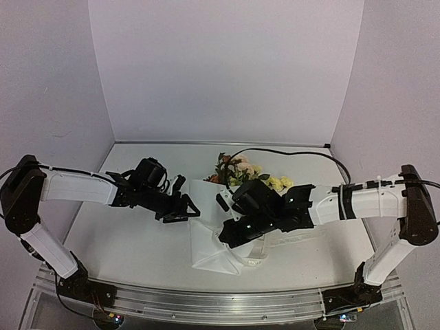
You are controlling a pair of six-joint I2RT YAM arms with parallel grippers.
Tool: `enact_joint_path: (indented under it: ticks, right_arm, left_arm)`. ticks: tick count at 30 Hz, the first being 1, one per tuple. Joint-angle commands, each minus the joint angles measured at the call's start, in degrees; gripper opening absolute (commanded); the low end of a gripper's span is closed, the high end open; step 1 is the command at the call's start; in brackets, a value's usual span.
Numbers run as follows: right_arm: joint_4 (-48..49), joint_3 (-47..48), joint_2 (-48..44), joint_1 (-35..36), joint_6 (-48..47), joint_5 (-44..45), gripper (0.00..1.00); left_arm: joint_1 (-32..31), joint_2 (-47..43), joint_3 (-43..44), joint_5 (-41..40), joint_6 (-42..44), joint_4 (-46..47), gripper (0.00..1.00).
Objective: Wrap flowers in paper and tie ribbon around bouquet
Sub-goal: Cross the ribbon over the folded bouquet.
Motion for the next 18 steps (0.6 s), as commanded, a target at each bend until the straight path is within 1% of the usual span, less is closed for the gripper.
enact_joint_path:
  ticks: [1, 4, 7, 13, 18]
  right_arm:
    - [0.86, 0.76, -3.88, 0.08, -2.10, 1.25, 0.00]
    - [0.72, 0.39, -3.68, 0.21, -2.03, -0.54, 0.00]
    - [0.79, 0.33, -3.17, 0.81, -2.52, -2.60, 0.00]
    - [0.82, 1.00, -2.34, 2.11, -3.83, -3.01, 0.00]
    - [1.14, 0.83, -2.49, 2.76, -4.58, -3.83, 0.00]
  left_arm:
    - [0.21, 1.89, 1.03, 2.15, -14.95, 5.79, 0.59]
    - [0.20, 2.74, -0.34, 1.46, -22.05, 9.15, 0.57]
    - [0.16, 3.39, -1.04, 0.09, -25.97, 10.47, 0.55]
    - [0.12, 6.21, 0.64, -1.51, -27.69, 8.64, 0.49]
    - [0.10, 7.78, 1.27, -1.87, -28.11, 7.46, 0.47]
